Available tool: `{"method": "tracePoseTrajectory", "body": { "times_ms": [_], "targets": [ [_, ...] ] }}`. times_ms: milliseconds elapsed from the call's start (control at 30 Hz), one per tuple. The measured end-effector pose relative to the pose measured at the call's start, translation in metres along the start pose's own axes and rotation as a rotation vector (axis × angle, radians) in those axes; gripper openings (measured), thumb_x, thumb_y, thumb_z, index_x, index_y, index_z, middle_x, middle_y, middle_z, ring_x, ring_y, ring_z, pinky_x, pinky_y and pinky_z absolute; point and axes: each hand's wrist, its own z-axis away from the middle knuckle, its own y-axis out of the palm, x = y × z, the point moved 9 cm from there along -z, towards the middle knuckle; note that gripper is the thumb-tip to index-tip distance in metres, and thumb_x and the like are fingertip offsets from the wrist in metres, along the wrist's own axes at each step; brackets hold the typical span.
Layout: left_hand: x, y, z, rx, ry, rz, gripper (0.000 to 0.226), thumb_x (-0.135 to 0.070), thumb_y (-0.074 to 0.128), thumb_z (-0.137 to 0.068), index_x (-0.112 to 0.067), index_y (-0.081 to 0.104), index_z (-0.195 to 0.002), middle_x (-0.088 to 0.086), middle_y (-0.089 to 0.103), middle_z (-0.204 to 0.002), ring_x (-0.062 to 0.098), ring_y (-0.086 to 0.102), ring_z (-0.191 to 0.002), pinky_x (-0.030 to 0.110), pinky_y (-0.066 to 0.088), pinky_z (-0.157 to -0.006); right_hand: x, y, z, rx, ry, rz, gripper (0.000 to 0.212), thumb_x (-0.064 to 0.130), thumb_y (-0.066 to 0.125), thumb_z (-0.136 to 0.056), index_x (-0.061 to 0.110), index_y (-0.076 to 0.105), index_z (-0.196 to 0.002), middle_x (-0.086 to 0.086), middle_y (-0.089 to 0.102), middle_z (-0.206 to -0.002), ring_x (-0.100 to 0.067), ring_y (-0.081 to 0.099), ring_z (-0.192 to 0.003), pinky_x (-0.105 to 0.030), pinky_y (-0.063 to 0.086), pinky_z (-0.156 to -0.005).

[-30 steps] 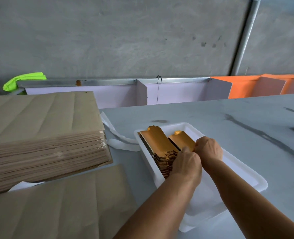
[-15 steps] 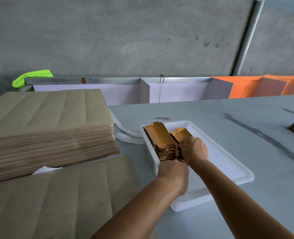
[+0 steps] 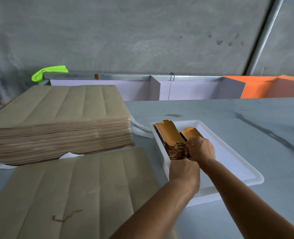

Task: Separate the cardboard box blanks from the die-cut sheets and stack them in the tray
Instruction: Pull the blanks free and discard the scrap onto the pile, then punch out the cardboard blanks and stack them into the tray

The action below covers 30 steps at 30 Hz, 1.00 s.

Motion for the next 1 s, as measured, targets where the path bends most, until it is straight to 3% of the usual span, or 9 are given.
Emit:
{"method": "tracePoseTrajectory", "body": {
  "times_ms": [67,133,267,333,433,567,667,867,1000],
  "targets": [
    [0.000,-0.006,0.002,-0.040,-0.002,0.078,0.021,-0.006,0.051,-0.093,-0.002,0.060,-0.111,0.015,0.064,-0.102,0.027,0.057,-0.081,0.031,0.038,-0.059,0.003,-0.006,0.004,0.004,0.016,-0.016,0.024,0.006,0.046,-0.087,0.003,0.069,-0.084,-0.016,0.068,-0.085,-0.031,0.060,-0.073,-0.034,0.048,-0.060],
    [0.003,-0.019,0.010,-0.132,-0.008,0.193,0.019,-0.006,0.051,-0.092,-0.003,0.064,-0.106,0.015,0.066,-0.102,0.030,0.060,-0.090,0.034,0.040,-0.071,0.010,-0.022,0.011,-0.039,0.018,-0.071,0.024,0.008,0.045,-0.088,0.000,0.066,-0.080,-0.019,0.066,-0.082,-0.030,0.050,-0.065,-0.033,0.041,-0.058],
    [0.022,-0.043,0.054,-0.454,-0.014,0.360,0.022,-0.003,0.057,-0.086,-0.005,0.065,-0.106,0.014,0.063,-0.104,0.032,0.057,-0.095,0.038,0.041,-0.084,0.040,-0.066,0.045,-0.284,-0.114,-0.279,0.021,0.010,0.053,-0.089,0.004,0.070,-0.080,-0.020,0.067,-0.079,-0.037,0.056,-0.070,-0.038,0.047,-0.062],
    [0.041,-0.037,0.083,-0.491,-0.048,0.292,0.026,-0.004,0.057,-0.085,-0.006,0.062,-0.110,0.014,0.061,-0.110,0.031,0.055,-0.101,0.039,0.041,-0.088,0.059,-0.078,0.078,-0.375,-0.191,-0.370,0.019,0.010,0.054,-0.088,0.005,0.071,-0.083,-0.015,0.067,-0.077,-0.037,0.059,-0.072,-0.040,0.048,-0.062],
    [0.086,-0.028,0.128,-0.515,-0.142,0.177,0.031,-0.011,0.060,-0.085,-0.006,0.061,-0.115,0.015,0.059,-0.116,0.031,0.056,-0.106,0.037,0.043,-0.092,0.101,-0.083,0.147,-0.465,-0.393,-0.423,0.016,0.007,0.059,-0.087,0.005,0.068,-0.073,-0.002,0.057,-0.063,-0.025,0.051,-0.059,-0.027,0.038,-0.053],
    [0.149,0.004,0.181,-0.279,-0.334,0.076,0.028,-0.021,0.044,-0.092,-0.016,0.051,-0.119,0.006,0.045,-0.126,0.026,0.042,-0.117,0.036,0.031,-0.096,0.138,-0.028,0.208,-0.181,-0.465,-0.475,0.008,0.002,0.068,-0.084,0.008,0.074,-0.082,-0.005,0.072,-0.082,-0.020,0.063,-0.071,-0.032,0.052,-0.063],
    [0.197,0.015,0.214,-0.205,-0.483,-0.014,0.024,-0.018,0.043,-0.094,-0.018,0.050,-0.117,0.005,0.042,-0.127,0.026,0.040,-0.119,0.039,0.033,-0.093,0.147,0.012,0.231,0.010,-0.414,-0.436,0.011,0.009,0.064,-0.088,0.010,0.075,-0.092,-0.002,0.073,-0.095,-0.019,0.067,-0.085,-0.036,0.054,-0.076],
    [0.264,0.019,0.239,-0.151,-0.587,-0.027,0.024,-0.030,0.045,-0.097,-0.020,0.057,-0.115,0.003,0.050,-0.125,0.025,0.042,-0.118,0.036,0.034,-0.095,0.136,0.020,0.249,0.038,-0.232,-0.447,0.016,0.010,0.059,-0.091,0.006,0.074,-0.093,-0.006,0.073,-0.095,-0.021,0.066,-0.085,-0.030,0.052,-0.076],
    [0.276,0.018,0.246,-0.199,-0.601,0.002,0.020,-0.019,0.048,-0.094,-0.019,0.061,-0.109,0.004,0.054,-0.120,0.024,0.044,-0.116,0.033,0.036,-0.094,0.109,0.016,0.252,0.019,-0.115,-0.387,0.018,0.010,0.058,-0.091,0.007,0.072,-0.103,-0.008,0.070,-0.108,-0.024,0.063,-0.098,-0.033,0.050,-0.084]
  ]
}}
